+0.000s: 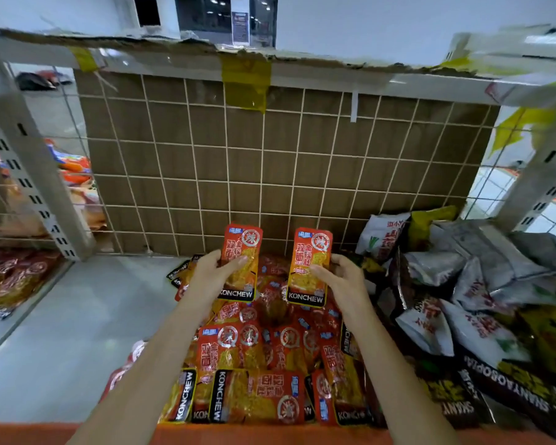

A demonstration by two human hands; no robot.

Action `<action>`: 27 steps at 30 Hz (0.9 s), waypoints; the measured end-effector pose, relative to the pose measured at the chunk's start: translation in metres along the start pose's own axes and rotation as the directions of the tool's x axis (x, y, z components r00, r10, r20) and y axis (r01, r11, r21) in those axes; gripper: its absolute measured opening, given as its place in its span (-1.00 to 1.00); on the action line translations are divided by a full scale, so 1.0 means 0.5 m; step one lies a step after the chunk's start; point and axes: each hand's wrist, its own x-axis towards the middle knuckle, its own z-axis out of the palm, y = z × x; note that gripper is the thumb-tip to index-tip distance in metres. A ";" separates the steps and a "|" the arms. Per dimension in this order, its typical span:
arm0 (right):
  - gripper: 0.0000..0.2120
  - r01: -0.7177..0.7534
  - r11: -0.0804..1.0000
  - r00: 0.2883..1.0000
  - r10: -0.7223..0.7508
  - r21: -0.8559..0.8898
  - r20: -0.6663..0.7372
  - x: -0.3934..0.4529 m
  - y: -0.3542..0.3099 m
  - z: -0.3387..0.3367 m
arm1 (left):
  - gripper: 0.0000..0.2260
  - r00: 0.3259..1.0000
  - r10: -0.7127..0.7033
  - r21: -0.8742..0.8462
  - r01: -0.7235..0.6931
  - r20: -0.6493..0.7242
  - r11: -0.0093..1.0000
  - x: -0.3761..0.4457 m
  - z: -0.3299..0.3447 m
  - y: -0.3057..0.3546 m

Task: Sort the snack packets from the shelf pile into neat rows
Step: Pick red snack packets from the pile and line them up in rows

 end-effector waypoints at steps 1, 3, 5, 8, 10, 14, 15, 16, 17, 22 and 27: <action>-0.81 -0.016 1.000 1.000 0.016 0.003 0.007 -0.007 0.005 0.002 | -0.83 0.999 -0.011 -0.002 0.011 -0.033 1.000 -0.013 -0.006 -0.006; -0.77 -0.047 0.999 0.998 0.045 0.027 0.044 -0.022 0.012 0.010 | -0.82 0.996 -0.015 0.005 0.016 -0.083 1.000 -0.040 -0.016 -0.017; -0.74 -0.083 0.994 0.992 0.076 0.066 0.100 -0.036 0.019 0.026 | -0.84 0.991 -0.028 -0.008 0.027 -0.128 1.000 -0.070 -0.026 -0.026; -0.81 -0.132 0.987 0.971 0.111 0.086 0.211 -0.060 0.025 0.061 | -0.92 0.976 -0.055 -0.054 0.045 -0.211 0.998 -0.120 -0.052 -0.043; -0.84 -0.155 0.985 0.943 0.124 0.078 0.309 -0.075 0.031 0.093 | -0.92 0.956 -0.073 -0.103 0.046 -0.283 0.994 -0.159 -0.077 -0.055; -0.84 -0.148 0.989 0.867 0.125 0.010 0.482 -0.113 0.039 0.176 | -0.96 0.877 -0.098 -0.164 0.022 -0.470 0.986 -0.252 -0.148 -0.072; -0.80 -0.140 0.990 0.847 0.124 -0.007 0.517 -0.127 0.040 0.200 | -0.96 0.849 -0.114 -0.180 0.022 -0.517 0.983 -0.279 -0.168 -0.077; -0.78 -0.137 0.990 0.823 0.128 -0.025 0.553 -0.142 0.042 0.224 | -0.97 0.819 -0.126 -0.193 0.019 -0.559 0.981 -0.305 -0.188 -0.083; -0.79 -0.140 0.990 0.796 0.134 -0.036 0.590 -0.160 0.044 0.247 | -0.96 0.788 -0.134 -0.201 0.013 -0.601 0.980 -0.331 -0.209 -0.090; -0.87 -0.183 0.982 0.651 0.151 -0.039 0.744 -0.258 0.051 0.371 | -0.93 0.650 -0.208 -0.302 -0.034 -0.731 0.953 -0.459 -0.309 -0.120; -0.85 -0.187 0.981 0.561 0.143 -0.043 0.815 -0.362 0.052 0.490 | -0.94 0.547 -0.273 -0.368 -0.070 -0.791 0.927 -0.561 -0.416 -0.147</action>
